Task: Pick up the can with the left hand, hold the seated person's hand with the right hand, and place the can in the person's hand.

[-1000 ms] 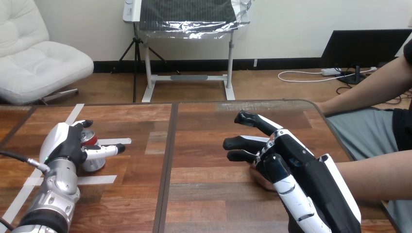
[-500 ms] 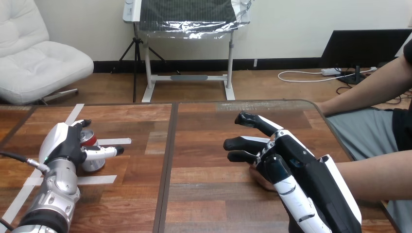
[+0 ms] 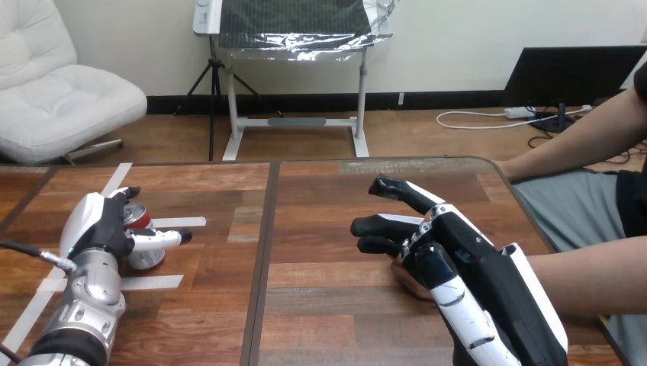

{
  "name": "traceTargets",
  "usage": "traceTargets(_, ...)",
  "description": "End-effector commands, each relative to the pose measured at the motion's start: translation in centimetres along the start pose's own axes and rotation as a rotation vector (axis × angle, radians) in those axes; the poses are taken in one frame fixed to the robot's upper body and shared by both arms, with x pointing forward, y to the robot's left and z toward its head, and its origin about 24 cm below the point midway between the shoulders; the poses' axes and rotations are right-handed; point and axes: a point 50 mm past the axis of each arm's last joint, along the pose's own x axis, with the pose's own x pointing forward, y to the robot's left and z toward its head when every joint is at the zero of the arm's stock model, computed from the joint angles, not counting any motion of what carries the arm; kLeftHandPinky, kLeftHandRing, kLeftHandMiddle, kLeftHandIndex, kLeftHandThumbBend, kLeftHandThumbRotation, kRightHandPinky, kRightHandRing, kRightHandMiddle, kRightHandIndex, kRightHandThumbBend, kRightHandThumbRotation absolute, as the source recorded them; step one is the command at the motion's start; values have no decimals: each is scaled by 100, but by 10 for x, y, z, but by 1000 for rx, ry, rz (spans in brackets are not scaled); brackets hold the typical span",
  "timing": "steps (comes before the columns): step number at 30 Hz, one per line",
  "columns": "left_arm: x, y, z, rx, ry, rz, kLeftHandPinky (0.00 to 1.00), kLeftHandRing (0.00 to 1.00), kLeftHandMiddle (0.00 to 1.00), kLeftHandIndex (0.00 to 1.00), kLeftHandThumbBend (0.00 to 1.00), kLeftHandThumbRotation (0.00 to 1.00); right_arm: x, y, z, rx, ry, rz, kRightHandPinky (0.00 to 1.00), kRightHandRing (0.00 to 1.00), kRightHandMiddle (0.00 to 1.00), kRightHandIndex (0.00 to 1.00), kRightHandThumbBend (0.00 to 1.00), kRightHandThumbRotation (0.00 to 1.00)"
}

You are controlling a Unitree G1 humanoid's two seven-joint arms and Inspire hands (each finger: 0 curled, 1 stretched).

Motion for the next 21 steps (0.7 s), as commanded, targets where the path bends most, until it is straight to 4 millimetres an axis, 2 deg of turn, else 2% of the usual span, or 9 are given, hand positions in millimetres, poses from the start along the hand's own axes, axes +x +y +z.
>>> traceTargets(1,1,2,12,-38,-52,41,71,85,87,85,80,14,9,0,15,-16,-95,16,74,77,70,82,44,64)
traceTargets(11,-1,3,12,-138,-94,91,59,71,77,77,82,6,9,1,14,-21,-92,15,75,77,70,82,45,65)
traceTargets(21,-2,5,17,-182,-138,131,52,62,68,70,82,0,10,1,14,-17,-93,13,76,77,69,82,45,65)
